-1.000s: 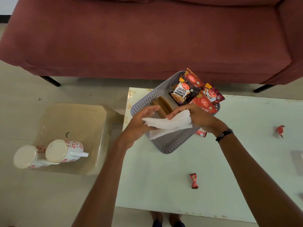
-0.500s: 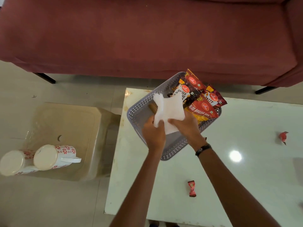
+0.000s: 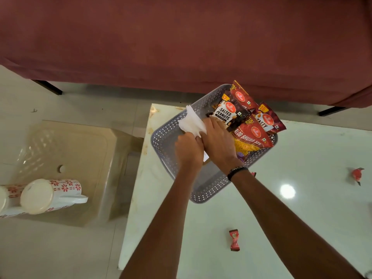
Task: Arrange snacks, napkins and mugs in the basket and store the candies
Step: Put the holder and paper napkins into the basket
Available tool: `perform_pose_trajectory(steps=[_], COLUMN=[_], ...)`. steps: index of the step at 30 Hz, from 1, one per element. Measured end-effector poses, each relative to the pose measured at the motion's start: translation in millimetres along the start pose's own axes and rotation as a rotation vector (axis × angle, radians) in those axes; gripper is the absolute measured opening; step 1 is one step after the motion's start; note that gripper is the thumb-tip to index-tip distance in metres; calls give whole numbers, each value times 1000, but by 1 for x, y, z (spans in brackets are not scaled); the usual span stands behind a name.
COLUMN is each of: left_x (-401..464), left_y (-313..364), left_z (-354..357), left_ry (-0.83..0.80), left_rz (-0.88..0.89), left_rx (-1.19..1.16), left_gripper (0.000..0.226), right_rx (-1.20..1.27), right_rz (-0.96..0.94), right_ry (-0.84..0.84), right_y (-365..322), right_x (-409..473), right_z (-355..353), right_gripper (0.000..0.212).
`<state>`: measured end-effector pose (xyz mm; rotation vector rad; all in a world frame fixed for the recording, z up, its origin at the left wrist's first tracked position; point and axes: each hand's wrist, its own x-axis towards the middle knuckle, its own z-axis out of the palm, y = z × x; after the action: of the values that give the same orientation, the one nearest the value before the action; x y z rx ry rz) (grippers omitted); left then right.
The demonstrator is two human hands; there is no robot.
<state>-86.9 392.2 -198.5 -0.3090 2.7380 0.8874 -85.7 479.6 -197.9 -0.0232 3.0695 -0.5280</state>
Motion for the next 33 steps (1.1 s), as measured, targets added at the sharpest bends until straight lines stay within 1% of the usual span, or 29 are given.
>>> perform_pose_trajectory(steps=[2,4,6,9,13,17,21,25,27,28,30,31,33], left_x=[3,5,5,2,0,-2,-5,-8,-13,-16,-23,-26,-31], left_y=[-1,-1,1,1,-1,-2,-7,-8,-8,-10,-15,-19,-26], left_z=[2,2,2,2,2,4,5,1,-2,-3,-4,-3,-3], left_ry=[8,10,-14,-41,-26,-19,6,15,1,-4,-9,-11,-43], left_rz=[20,36,34,-5,-11,3,15,30,32,33,28,21,1], left_rx=[10,34,52,-2,-40,-49,-44,-74,-89,-107,-164,-191,-247], left_gripper=[34,34,34,31,22,22,21,22,23,24,23,21,19], right_rx=[42,-26,-67,-31,-32,-67,-54,-104,-82,-48,71,153,281], right_rz=[-12,-54,-71,-42,-60,-56,-69,-73,-85,-78,-9,72,278], right_ry=[66,123,123,89,95,68,53,40,70,109,189,191,84], right_y=[4,10,15,17,16,16,16,17,17,17,15,13,6], right_x=[-1,-3,-6,-10,-14,-14,-12,-8,-10,-13,-23,-30,-43], right_z=[1,5,11,16,17,19,21,23,21,18,11,10,11], right_gripper=[29,21,12,3,9,16,17,15,14,17,20,19,24])
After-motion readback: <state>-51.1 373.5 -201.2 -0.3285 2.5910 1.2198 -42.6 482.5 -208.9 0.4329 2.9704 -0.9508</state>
